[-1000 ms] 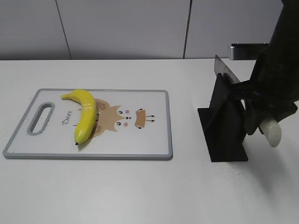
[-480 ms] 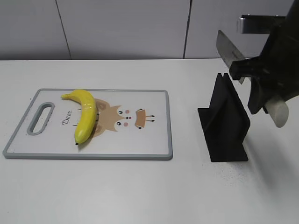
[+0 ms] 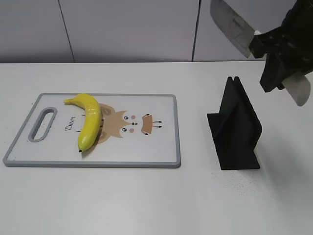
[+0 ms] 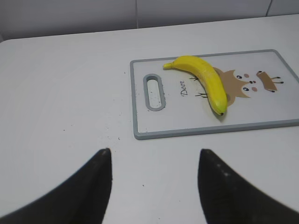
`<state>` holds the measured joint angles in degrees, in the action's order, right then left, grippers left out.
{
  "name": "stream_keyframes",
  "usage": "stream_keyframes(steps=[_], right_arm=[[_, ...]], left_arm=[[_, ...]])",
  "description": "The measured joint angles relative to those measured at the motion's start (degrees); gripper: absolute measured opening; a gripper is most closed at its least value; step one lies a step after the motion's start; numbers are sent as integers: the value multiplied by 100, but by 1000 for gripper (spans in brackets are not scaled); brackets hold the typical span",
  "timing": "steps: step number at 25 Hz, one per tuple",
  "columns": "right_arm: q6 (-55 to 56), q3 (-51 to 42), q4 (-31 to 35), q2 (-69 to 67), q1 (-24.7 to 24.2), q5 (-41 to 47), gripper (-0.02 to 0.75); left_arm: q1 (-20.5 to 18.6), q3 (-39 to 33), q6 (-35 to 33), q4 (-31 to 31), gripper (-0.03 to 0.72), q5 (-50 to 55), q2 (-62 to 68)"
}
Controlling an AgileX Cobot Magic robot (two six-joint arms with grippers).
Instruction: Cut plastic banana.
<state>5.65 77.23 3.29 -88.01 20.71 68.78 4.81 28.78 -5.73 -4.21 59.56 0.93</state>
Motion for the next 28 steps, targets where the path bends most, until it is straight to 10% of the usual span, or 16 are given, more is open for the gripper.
stream_keyframes(steps=[19, 28], right_arm=[[-5664, 76, -27, -248, 0, -488, 182], [-6632, 1912, 527, -1437, 39, -117, 182]], left_arm=[[0, 0, 0, -6, 564, 0, 0], [0, 138, -968, -13, 564, -266, 482]])
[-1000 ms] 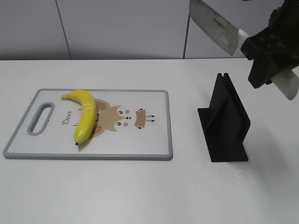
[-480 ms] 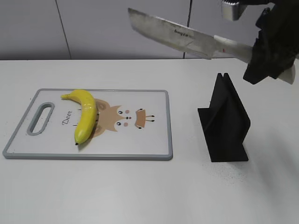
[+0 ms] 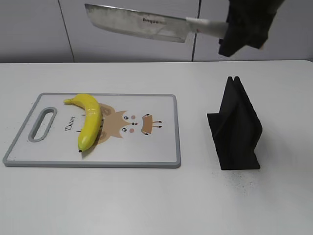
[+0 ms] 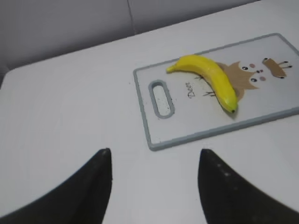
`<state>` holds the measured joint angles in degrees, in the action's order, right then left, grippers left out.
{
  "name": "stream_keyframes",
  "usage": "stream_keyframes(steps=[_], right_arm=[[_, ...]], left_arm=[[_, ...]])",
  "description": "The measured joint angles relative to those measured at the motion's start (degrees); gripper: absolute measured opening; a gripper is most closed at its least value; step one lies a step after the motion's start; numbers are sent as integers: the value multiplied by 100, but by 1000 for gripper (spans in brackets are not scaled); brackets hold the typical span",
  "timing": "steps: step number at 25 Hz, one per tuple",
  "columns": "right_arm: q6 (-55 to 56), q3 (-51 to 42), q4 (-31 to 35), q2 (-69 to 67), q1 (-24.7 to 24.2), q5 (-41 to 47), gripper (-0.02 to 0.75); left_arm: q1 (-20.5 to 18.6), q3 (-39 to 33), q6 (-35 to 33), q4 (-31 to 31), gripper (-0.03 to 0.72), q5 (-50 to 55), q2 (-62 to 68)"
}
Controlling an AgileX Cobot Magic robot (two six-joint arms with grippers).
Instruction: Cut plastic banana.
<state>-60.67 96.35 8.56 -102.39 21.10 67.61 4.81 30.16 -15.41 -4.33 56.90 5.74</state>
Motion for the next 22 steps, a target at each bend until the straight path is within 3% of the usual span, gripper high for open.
stream_keyframes(steps=[6, 12, 19, 22], right_arm=[[-98, 1079, 78, -692, 154, 47, 182], [-296, 1168, 94, -1015, 207, 95, 182], [-363, 1181, 521, -1489, 238, 101, 182], [-436, 1181, 527, -1715, 335, 95, 182]], left_arm=[[0, 542, -820, 28, 564, -638, 1273], [29, 1639, -1983, -117, 564, -670, 3014], [113, 2866, -4067, -619, 564, -678, 4739], [113, 3189, -4660, -940, 564, -538, 5557]])
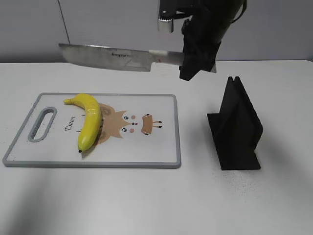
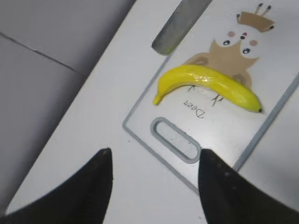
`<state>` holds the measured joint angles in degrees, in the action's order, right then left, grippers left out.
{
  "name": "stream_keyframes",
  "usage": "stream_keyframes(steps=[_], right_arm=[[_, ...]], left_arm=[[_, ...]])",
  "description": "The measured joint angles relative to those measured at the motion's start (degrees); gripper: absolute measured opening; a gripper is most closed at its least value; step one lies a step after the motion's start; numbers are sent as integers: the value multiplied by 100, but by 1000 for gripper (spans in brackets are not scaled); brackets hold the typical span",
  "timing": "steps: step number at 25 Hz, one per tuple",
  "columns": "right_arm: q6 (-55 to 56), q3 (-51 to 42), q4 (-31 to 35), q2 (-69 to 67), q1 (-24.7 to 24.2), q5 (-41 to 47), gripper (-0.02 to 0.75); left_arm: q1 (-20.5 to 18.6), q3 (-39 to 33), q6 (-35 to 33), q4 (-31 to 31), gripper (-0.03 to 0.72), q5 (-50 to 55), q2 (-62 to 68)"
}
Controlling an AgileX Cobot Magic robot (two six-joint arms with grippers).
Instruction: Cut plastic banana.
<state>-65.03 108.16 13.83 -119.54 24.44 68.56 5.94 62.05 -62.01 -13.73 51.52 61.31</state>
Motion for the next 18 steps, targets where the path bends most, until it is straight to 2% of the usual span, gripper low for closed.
stream_keyframes(steps=[5, 9, 13, 18], right_arm=[[-132, 196, 14, -296, 147, 18, 182], [-143, 521, 45, -598, 160, 18, 182], [-144, 757, 221, -812, 160, 10, 182], [-164, 759, 271, -912, 202, 10, 182]], left_arm=[[38, 556, -797, -669, 552, 155, 1257], [257, 1181, -1191, -768, 494, 403, 1999], [426, 1722, -1417, -1065, 474, 539, 2607], [461, 1859, -1760, -1130, 474, 671, 2944]])
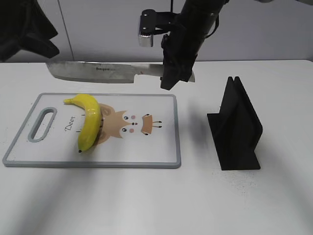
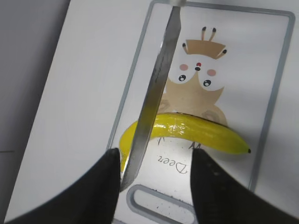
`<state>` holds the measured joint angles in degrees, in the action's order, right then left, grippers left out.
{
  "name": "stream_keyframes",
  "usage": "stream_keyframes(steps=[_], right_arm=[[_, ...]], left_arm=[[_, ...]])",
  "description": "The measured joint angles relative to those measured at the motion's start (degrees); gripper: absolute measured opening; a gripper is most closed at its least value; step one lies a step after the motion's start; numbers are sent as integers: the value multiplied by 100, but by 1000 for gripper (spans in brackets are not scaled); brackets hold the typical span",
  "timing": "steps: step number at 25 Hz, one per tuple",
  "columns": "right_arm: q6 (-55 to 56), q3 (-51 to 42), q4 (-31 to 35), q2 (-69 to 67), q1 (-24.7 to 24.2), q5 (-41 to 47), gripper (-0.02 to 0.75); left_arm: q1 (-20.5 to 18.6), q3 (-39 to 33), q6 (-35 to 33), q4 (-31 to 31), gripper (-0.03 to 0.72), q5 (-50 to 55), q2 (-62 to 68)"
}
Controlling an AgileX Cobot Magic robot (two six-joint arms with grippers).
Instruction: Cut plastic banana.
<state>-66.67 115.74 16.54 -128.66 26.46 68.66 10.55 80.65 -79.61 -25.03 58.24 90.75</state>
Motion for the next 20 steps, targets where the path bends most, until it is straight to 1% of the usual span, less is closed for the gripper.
stream_keyframes(steps=[7, 14, 16, 20], right_arm=[[-47, 10, 10, -8, 184, -29, 182], [-51, 11, 74, -18, 224, -59, 182], [-51, 11, 108, -18, 224, -59, 182], [-51, 11, 120, -18, 224, -68, 182]], left_arm=[[6, 5, -157, -100, 471, 30, 292], [6, 5, -170, -136, 457, -74, 702], [-29, 5, -170, -136, 457, -207, 785], [-222, 5, -170, -136, 455, -255, 967]])
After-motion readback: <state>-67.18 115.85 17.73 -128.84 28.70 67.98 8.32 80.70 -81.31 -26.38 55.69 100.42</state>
